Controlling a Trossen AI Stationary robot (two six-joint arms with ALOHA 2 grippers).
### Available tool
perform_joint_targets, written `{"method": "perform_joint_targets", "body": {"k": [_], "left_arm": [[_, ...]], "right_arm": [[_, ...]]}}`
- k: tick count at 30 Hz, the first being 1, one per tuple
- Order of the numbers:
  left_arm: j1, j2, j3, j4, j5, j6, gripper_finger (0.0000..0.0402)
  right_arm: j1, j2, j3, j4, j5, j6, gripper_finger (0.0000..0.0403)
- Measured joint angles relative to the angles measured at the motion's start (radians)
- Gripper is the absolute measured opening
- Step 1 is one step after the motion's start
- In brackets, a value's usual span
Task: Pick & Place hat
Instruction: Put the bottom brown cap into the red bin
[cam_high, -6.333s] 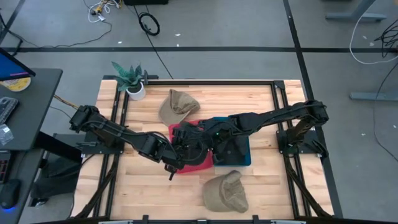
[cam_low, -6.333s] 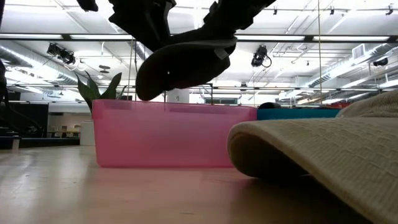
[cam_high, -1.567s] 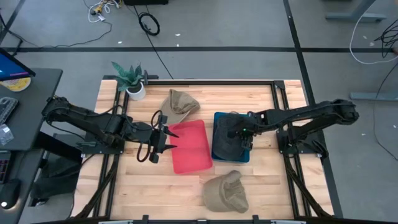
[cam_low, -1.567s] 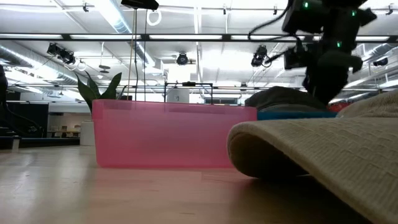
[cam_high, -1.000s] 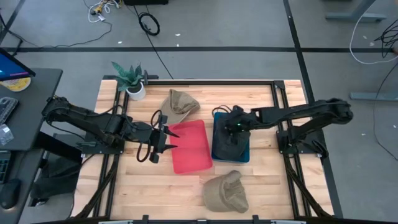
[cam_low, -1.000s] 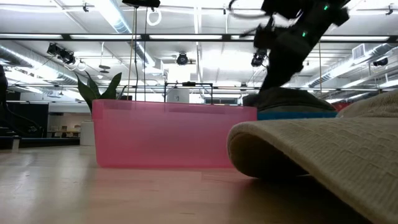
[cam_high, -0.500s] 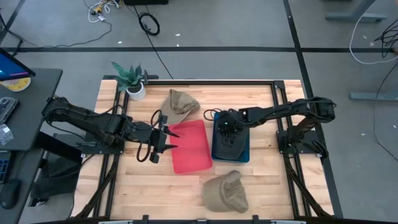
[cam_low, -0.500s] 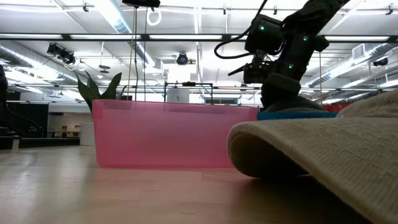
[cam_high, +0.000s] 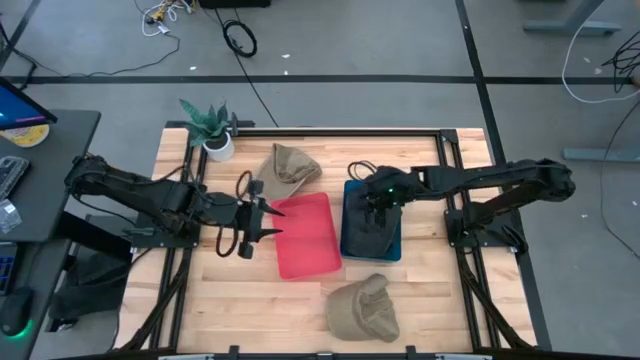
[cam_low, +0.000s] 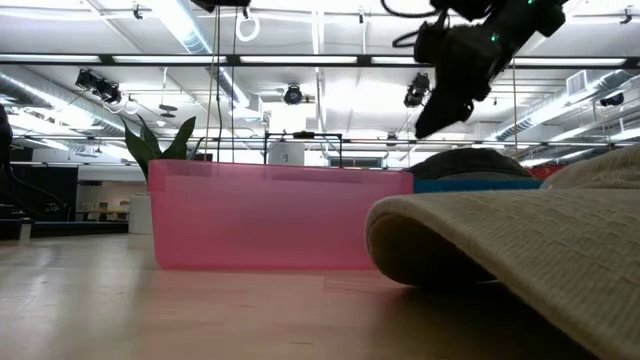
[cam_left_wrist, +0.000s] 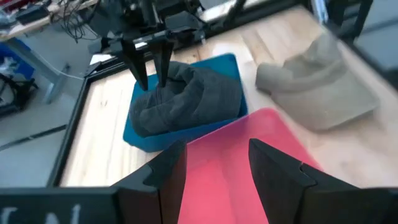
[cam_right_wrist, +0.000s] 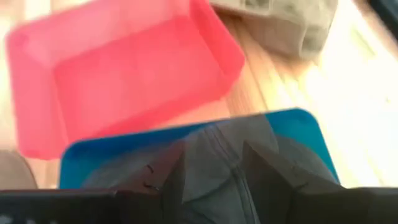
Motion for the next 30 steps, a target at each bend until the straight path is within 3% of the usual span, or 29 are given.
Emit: {"method": "perform_joint_targets", "body": {"k": [4,14,19,26,30], "left_arm": [[0.000,-0.060,0.002,0.002,0.004,-0.079,0.0177],[-0.005,-0.099,-0.009,-0.028,0.052,-0.078,0.0177],[0.028,-0.166,-0.159,0.168,0.039,-0.005,0.0177],[0.135,-0.348,-0.287,0.205,0.081,-0.033,0.0177],[0.170,-0.456,-0.378,0.332,0.072,-0.058,0.0177]], "right_arm": [[0.024,-0.033,0.000,0.006,0.002,-0.001,0.0162],[0.058,-0.039,0.000,0.019,0.002,0.014,0.0162],[0.058,-0.039,0.000,0.018,0.002,0.018,0.0162],[0.058,-0.039,0.001,0.017,0.002,0.018,0.0162],[0.058,-0.039,0.001,0.018,0.004,0.010,0.0162]]}}
